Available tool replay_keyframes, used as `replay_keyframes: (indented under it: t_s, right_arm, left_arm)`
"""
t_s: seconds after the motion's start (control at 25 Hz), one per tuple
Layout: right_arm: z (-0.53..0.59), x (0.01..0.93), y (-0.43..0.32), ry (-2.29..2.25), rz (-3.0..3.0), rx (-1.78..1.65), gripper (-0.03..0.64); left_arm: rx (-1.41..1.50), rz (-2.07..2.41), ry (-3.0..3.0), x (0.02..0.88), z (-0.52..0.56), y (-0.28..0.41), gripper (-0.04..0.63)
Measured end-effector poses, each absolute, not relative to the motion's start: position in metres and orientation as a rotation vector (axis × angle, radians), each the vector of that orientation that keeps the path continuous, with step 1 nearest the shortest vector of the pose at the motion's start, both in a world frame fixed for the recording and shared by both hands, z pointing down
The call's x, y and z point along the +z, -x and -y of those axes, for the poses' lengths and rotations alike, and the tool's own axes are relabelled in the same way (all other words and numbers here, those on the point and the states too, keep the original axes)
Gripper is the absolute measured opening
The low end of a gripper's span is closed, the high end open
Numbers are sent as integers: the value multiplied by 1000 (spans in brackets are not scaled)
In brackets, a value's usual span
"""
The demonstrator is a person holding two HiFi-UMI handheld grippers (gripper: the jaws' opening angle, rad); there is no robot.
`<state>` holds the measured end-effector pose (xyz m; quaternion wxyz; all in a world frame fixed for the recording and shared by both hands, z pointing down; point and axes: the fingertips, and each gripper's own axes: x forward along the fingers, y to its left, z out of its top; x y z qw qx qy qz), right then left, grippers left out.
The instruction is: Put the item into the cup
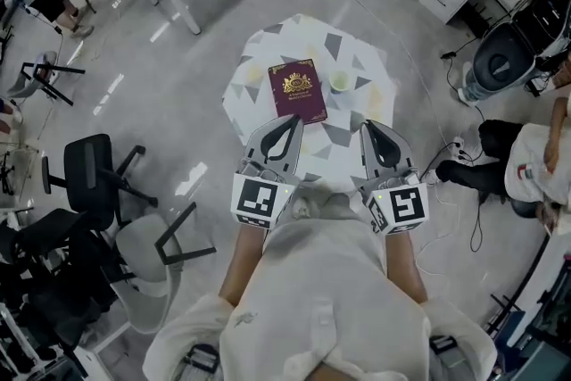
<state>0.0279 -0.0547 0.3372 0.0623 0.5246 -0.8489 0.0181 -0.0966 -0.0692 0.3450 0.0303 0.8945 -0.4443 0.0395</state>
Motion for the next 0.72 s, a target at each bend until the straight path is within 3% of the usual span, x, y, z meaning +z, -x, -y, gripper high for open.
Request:
replay_keyframes:
  t_s: [0.72]
  right_arm:
    - [160,362,-73,-1469,2634,197,5]
  left_arm:
    - [274,1443,-2645,374,159,51,14]
